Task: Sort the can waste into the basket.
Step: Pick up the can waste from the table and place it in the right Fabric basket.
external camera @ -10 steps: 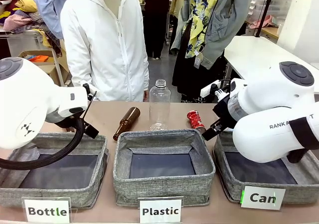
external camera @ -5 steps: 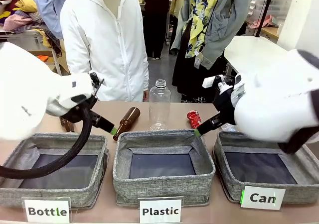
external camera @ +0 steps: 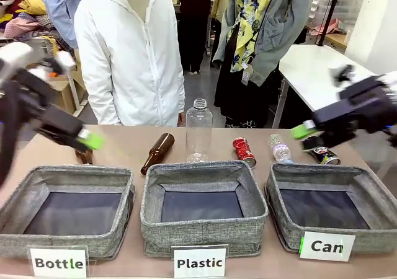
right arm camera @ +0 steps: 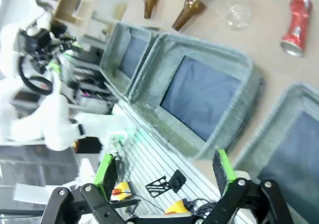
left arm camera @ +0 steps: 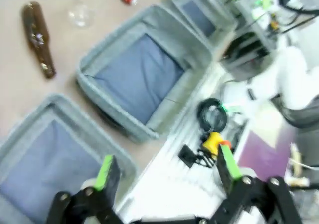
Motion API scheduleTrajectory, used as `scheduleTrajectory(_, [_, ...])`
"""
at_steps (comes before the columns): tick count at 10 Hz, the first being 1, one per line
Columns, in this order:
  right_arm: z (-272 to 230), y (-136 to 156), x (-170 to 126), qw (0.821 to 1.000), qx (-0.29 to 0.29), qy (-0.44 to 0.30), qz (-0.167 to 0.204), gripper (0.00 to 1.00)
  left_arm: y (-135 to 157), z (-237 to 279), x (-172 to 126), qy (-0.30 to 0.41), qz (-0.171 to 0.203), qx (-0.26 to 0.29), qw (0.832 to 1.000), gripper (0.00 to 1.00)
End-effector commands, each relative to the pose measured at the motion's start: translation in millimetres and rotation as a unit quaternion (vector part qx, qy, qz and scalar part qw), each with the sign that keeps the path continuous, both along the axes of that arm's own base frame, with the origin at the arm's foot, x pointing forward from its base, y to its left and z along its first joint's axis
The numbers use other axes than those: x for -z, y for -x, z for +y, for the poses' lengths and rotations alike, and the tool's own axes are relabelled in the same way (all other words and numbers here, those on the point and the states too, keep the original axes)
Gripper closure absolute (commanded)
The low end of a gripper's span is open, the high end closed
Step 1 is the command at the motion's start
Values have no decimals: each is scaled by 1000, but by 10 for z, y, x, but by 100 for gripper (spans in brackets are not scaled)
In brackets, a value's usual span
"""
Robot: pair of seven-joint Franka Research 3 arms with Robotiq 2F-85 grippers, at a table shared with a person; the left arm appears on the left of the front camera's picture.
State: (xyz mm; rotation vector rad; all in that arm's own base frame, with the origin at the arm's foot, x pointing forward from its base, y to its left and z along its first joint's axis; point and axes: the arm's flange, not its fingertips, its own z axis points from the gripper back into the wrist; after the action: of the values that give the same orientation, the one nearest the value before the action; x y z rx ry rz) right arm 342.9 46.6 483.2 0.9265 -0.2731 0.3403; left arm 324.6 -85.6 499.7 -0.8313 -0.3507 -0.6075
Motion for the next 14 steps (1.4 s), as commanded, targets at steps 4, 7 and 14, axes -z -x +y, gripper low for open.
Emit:
scheduleTrajectory(4, [-1706,336,465,968,189,-161,26,0,95,1851,356,215,34,-193,957,0])
scheduleTrajectory(7, [-2389,756,740,921,312,-232,10,0,281,2096,864,313,53,-304,898,0])
scheduleTrajectory(14, [-2752,720,666,915,335,-222,33,0,-57,2582,778,318,63,-351,878,0])
